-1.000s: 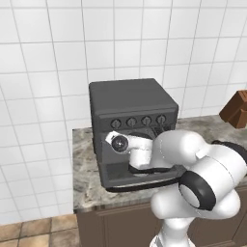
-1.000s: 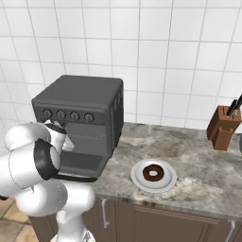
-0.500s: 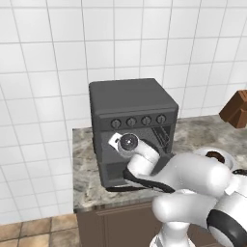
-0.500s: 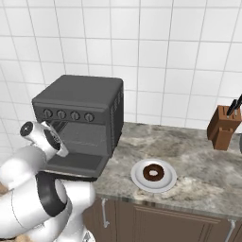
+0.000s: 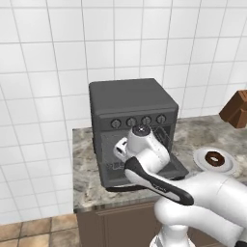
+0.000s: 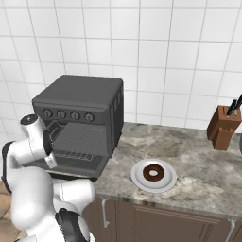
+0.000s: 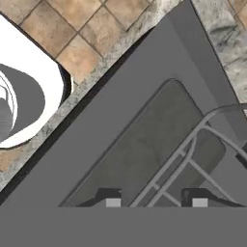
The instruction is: Pick up the bagel from the plate, place it on the toaster oven rack, close the door, and set the timer.
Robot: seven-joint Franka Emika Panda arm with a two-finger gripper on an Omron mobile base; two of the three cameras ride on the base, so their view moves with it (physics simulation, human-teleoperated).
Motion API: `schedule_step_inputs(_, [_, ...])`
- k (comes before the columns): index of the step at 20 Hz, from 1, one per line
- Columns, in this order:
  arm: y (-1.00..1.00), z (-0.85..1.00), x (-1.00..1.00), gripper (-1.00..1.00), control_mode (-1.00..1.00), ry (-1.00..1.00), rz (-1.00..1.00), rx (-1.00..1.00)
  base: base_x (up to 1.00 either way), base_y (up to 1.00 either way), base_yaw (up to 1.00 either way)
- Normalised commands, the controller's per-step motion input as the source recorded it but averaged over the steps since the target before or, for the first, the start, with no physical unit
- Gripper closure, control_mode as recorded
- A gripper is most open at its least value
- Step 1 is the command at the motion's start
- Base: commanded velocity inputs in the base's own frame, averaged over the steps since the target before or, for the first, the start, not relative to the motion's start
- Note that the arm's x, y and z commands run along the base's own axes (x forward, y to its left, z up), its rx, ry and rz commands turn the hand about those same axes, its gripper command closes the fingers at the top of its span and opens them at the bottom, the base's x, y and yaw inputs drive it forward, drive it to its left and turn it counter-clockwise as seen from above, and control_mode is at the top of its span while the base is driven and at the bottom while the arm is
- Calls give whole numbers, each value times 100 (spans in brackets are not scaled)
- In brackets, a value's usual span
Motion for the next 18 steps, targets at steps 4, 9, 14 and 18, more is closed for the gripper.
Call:
schedule_step_inputs(4, [0,11,-29,-100,-100,24,-17,-1,0,0,0])
schedule_step_inputs(9, [0,77,-23,-100,-100,1,-21,0,0,0,0])
schedule_step_inputs(14, [-28,94,-48,-100,-100,-1,-29,0,0,0,0])
schedule_step_inputs(18, [-80,48,-53,-100,-100,7,-46,8,0,0,0])
